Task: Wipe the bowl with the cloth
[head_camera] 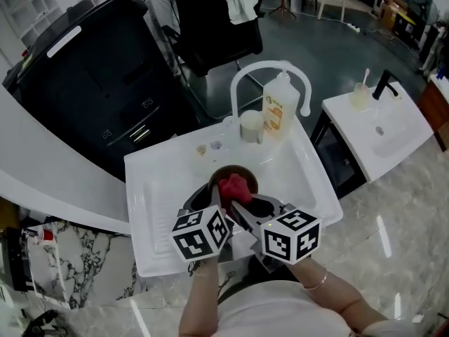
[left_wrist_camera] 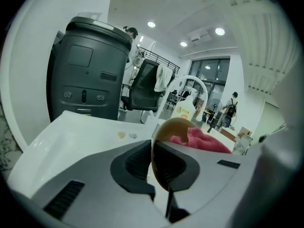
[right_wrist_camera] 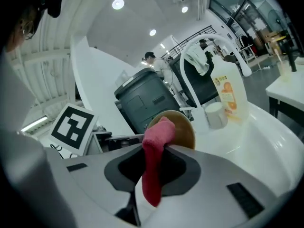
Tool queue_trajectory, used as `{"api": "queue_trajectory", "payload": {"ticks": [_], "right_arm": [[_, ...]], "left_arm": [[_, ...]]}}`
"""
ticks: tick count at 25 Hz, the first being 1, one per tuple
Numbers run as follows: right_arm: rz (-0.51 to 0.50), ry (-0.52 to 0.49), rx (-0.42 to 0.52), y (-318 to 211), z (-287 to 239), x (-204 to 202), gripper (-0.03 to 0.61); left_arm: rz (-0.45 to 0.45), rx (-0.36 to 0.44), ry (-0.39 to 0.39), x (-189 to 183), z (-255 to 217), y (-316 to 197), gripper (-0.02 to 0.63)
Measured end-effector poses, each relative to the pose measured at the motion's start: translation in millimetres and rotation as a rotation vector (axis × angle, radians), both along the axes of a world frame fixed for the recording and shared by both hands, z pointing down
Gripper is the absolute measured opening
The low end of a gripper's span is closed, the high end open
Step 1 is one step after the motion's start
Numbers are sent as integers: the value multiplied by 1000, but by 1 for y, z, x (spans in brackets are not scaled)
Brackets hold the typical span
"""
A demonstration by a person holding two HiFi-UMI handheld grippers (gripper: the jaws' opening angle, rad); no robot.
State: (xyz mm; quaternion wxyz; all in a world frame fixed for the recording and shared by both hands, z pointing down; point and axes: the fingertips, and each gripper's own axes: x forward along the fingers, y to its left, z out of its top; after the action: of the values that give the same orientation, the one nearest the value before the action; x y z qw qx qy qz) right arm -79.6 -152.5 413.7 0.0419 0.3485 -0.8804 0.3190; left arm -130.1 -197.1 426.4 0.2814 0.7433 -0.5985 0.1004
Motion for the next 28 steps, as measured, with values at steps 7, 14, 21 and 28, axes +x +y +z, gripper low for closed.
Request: {"api": "queue_trajectory", "payload": {"ticks": [7, 14, 21, 28], "right_arm": [[59, 119, 78, -7, 5, 21, 78], [117, 180, 132, -9, 2, 43, 78], [179, 223, 207, -12, -14, 60, 77], [250, 207, 226, -19, -25, 79, 77]], "left_arm": [[-18, -31, 61, -10, 7, 8, 28], [-2, -59, 46, -6, 17, 11, 28], [13, -51, 14, -7, 15, 11, 28], [22, -44, -12, -10, 16, 7, 28]]}}
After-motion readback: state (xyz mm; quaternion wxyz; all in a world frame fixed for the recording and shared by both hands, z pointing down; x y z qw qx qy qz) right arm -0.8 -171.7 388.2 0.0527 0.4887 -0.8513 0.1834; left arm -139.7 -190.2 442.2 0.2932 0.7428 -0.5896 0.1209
